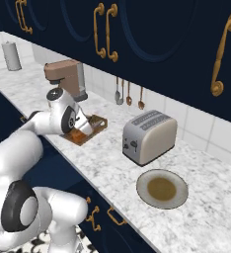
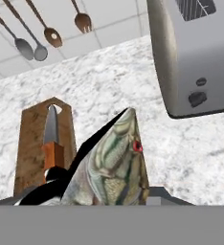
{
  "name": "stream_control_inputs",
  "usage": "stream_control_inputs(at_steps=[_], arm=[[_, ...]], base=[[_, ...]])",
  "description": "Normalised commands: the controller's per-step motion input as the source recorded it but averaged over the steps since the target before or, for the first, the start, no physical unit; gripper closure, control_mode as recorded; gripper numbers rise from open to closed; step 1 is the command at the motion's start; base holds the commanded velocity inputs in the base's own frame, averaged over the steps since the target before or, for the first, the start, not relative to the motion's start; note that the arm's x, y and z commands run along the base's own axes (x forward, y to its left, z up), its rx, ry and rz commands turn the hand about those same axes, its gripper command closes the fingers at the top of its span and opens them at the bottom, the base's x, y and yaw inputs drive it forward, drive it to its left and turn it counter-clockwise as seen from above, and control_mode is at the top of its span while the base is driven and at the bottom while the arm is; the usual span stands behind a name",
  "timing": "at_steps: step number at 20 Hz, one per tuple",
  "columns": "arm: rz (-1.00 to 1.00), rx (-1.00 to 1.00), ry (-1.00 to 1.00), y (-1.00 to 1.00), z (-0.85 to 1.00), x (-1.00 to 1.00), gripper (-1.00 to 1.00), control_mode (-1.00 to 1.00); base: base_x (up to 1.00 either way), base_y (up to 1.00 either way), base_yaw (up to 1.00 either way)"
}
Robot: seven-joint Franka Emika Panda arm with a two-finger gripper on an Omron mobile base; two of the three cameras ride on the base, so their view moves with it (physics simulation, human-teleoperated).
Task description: Pick up the knife from the drawer and place it on the cutting board. Then place the meat from the plate to the cutting board.
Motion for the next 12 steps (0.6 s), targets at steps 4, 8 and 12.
stream_control_inputs(at_steps=[4, 8, 12], arm=[[0.12, -0.05, 0.00, 0.78, 0.00, 0.56, 1.00, -1.00], [0.15, -0.01, 0.07, 0.48, -0.16, 0.58, 1.00, -1.00], [0.17, -0.01, 0.09, 0.25, -0.26, 0.58, 1.00, -1.00]], base=[[0.00, 0.00, 0.00], [0.00, 0.00, 0.00], [0.00, 0.00, 0.00]])
